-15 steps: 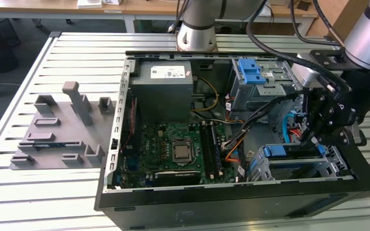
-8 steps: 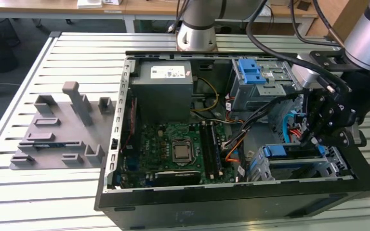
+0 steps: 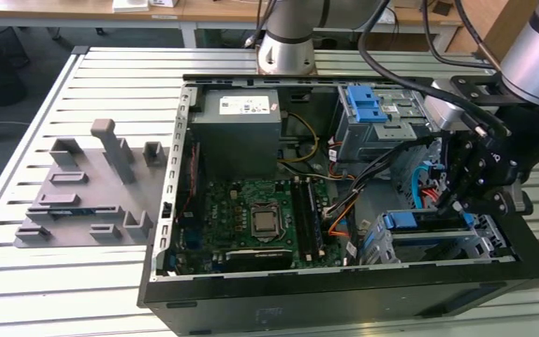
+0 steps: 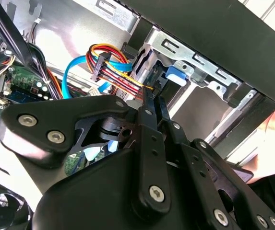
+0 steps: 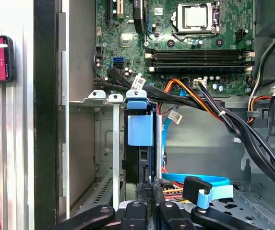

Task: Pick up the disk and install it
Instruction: 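Insert the first disk wire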

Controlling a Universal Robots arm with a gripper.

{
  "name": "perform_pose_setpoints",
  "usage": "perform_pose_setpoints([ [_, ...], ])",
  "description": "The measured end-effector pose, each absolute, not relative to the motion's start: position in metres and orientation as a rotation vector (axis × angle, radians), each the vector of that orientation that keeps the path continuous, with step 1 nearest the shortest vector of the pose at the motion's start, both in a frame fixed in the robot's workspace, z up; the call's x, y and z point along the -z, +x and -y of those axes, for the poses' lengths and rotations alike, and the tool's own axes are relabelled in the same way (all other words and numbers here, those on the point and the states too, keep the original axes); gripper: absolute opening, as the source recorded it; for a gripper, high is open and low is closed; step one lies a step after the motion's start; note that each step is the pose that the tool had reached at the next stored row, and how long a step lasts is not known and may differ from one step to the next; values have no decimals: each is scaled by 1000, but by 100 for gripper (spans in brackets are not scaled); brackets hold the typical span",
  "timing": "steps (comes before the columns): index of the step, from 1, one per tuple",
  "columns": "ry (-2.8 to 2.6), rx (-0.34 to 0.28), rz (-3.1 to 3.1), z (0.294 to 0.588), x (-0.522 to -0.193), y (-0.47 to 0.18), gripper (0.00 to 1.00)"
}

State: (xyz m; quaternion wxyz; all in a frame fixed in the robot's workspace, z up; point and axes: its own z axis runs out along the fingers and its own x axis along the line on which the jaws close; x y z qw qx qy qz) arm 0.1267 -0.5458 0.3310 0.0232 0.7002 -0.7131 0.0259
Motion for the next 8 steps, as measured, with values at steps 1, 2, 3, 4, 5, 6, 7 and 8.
perform_pose_setpoints([
  [1,2168,-80,2208,546,-331,127,16],
  [2,2168,-80,2208,546,-330,127,16],
  [3,2168,-80,2208,546,-330,127,16],
  [4,2168,-80,2207,546,-330,127,16],
  [5,2168,-79,2207,546,-329,127,16],
  [6,2168,-79,2207,546,-329,127,16],
  [7,2167,-79,2207,546,-328,127,16],
  [8,2167,-78,2207,546,-328,127,16],
])
